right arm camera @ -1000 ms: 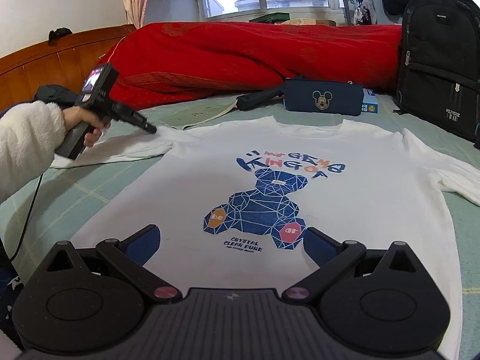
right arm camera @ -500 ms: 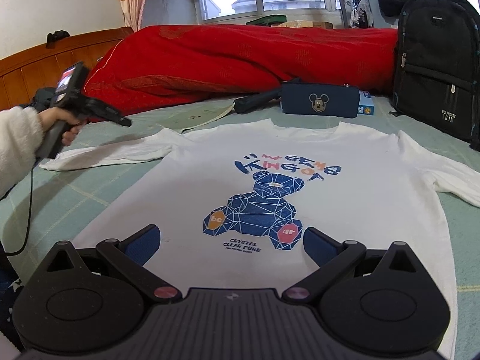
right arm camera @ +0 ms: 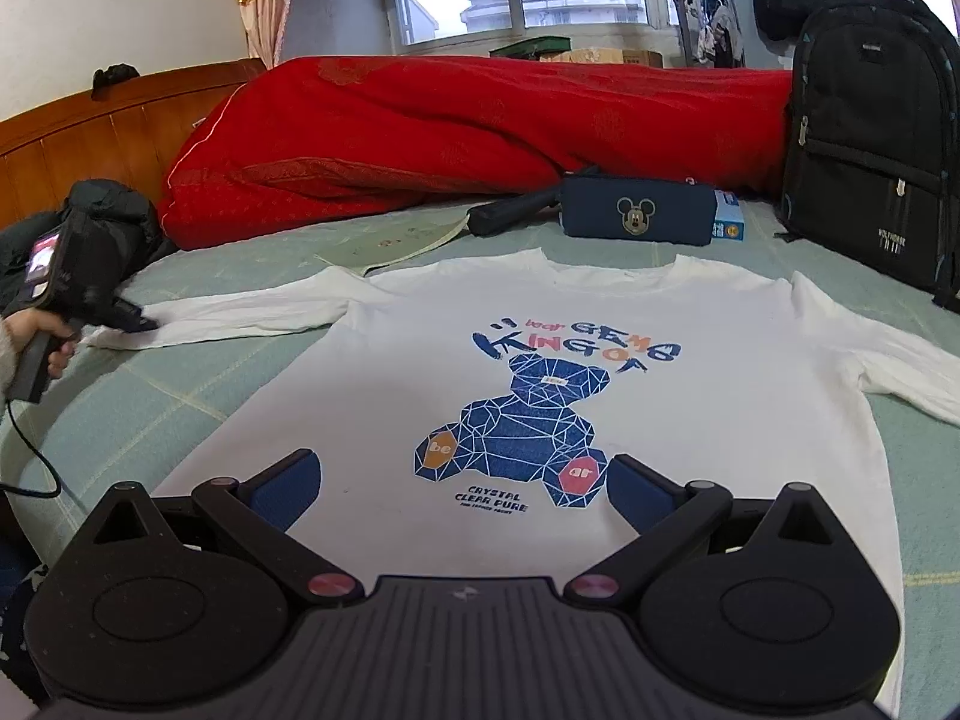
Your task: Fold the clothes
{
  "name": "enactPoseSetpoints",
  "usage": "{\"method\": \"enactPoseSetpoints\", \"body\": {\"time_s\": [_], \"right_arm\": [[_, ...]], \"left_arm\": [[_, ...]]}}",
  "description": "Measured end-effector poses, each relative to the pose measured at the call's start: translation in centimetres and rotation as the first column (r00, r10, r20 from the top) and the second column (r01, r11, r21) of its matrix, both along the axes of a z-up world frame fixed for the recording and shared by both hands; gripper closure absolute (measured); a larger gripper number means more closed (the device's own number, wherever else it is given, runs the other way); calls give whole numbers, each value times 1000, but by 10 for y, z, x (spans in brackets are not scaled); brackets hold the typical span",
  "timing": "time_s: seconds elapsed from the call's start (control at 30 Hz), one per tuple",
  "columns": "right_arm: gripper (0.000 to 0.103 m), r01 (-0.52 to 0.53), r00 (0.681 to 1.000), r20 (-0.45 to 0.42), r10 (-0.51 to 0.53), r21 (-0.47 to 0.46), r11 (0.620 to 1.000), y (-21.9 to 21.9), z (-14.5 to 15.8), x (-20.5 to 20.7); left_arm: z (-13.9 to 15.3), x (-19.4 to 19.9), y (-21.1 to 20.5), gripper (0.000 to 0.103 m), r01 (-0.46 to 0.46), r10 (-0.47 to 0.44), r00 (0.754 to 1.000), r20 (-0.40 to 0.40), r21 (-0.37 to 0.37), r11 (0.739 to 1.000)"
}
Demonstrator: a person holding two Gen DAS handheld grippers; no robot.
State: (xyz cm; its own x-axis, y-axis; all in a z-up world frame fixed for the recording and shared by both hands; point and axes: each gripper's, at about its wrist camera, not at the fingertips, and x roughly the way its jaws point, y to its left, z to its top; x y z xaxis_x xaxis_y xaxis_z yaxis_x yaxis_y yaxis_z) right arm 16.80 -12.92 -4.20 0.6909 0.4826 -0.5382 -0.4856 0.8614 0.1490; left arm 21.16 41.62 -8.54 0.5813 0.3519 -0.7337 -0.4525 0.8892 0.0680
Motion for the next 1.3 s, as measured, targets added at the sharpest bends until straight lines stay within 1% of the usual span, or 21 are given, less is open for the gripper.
{"method": "enactPoseSetpoints", "body": {"time_s": [0.07, 0.13, 0.2, 0.3, 0.37, 0.43, 0.5, 0.57, 0.63, 0.73, 0.83, 0.9, 0.93, 1.0, 1.03, 1.07, 1.1, 1.13, 1.2, 1.3], "right_arm": [[0, 1, 1000, -7, -1, 4, 1000, 1, 0, 0], [0, 1, 1000, -8, -1, 5, 1000, 2, 1, -1], [0, -2, 1000, 2, 2, -4, 1000, 3, 3, -4], [0, 3, 1000, 2, -3, -10, 1000, 3, 5, -5], [0, 6, 1000, -1, -6, -8, 1000, 4, 5, -5], [0, 4, 1000, -1, -4, -12, 1000, 6, 5, -6], [0, 4, 1000, 3, -4, -21, 1000, 7, 6, -7], [0, 6, 1000, 1, -6, -23, 1000, 6, 6, -7], [0, 9, 1000, -1, -9, -26, 1000, 6, 7, -8], [0, 18, 1000, -11, -18, -19, 1000, 3, 6, -7], [0, 17, 1000, -12, -17, -12, 1000, 2, 7, -9], [0, 17, 1000, -12, -17, -10, 1000, 1, 7, -9], [0, 18, 1000, -13, -18, -9, 1000, 1, 7, -9], [0, 18, 1000, -15, -18, -7, 1000, 1, 7, -9], [0, 18, 1000, -16, -18, -6, 1000, 1, 6, -8], [0, 17, 1000, -17, -17, -5, 1000, 1, 6, -8], [0, 15, 1000, -18, -15, -4, 1000, 1, 5, -8], [0, 14, 1000, -19, -14, -3, 1000, 0, 4, -8], [0, 13, 1000, -17, -14, -6, 1000, -3, 3, -7], [0, 24, 999, -20, -25, -19, 1000, -9, -1, -3]], "left_arm": [[0, -13, 10, 70, -43, 43, 999, -2, 13, 999], [1, -19, 18, 70, -77, 77, 997, -6, 16, 997], [5, -24, 23, 71, -90, 90, 996, 12, -6, 996], [13, -25, 19, 69, -80, 79, 995, 56, 7, 997], [10, -22, 21, 66, -82, 81, 995, 57, 1, 997], [4, -20, 24, 66, -94, 94, 995, 43, -10, 996], [-5, -26, 27, 66, -103, 104, 994, 30, -30, 994], [-6, -34, 22, 66, -94, 94, 995, 33, -14, 996], [-5, -38, 17, 66, -84, 84, 996, 15, 20, 996], [3, -38, 14, 66, -90, 90, 996, -6, 25, 996], [18, -32, -1, 67, -67, 66, 998, 7, 27, 997], [29, -27, -12, 65, -50, 49, 999, 18, 29, 998], [35, -23, -20, 63, -22, 22, 999, 25, 21, 1000], [48, -8, -45, 58, 57, -56, 998, 41, -18, 998], [55, 2, -59, 56, 100, -98, 994, 51, -50, 994], [61, 13, -73, 52, 144, -139, 988, 63, -86, 986], [67, 25, -86, 50, 184, -176, 982, 74, -122, 975], [72, 38, -99, 49, 224, -213, 973, 85, -157, 962], [80, 67, -128, 42, 307, -289, 951, 110, -222, 925], [80, 110, -170, 39, 383, -363, 924, 123, -282, 880]]}}
